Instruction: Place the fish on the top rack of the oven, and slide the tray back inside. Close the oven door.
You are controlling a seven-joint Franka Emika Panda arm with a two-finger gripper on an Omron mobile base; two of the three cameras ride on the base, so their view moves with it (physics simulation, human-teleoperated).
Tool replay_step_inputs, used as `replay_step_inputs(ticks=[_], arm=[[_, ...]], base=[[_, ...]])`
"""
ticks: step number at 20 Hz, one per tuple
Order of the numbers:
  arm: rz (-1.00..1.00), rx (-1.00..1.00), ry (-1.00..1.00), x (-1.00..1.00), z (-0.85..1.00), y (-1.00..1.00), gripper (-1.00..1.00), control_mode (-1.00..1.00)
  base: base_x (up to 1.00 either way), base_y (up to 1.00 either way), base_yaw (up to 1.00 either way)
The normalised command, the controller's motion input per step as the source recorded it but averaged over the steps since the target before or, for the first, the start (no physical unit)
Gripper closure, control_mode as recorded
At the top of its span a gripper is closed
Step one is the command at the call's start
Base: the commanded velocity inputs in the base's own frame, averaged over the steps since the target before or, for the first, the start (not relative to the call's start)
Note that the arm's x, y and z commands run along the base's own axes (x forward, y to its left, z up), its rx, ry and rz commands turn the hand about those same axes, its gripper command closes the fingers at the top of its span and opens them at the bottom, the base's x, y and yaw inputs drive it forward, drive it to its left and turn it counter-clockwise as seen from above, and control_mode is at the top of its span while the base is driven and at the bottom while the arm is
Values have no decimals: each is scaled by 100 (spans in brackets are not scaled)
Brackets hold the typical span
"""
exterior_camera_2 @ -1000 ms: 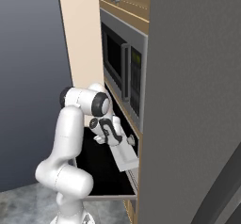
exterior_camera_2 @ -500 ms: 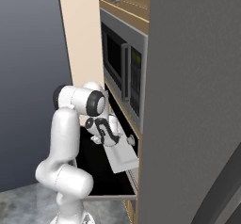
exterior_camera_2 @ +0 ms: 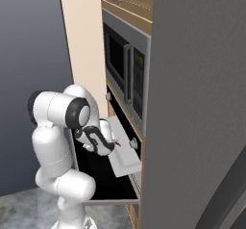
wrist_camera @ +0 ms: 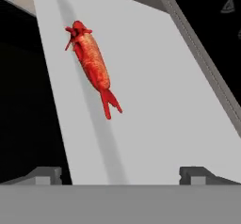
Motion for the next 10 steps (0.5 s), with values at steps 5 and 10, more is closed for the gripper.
replay_step_inputs(ticks=[5,10], arm=[[6,2,0,-8,55,48,-100,-100],[7,7,21,0,52,41,-100,-100]], base=[[0,0,0],[0,0,0]])
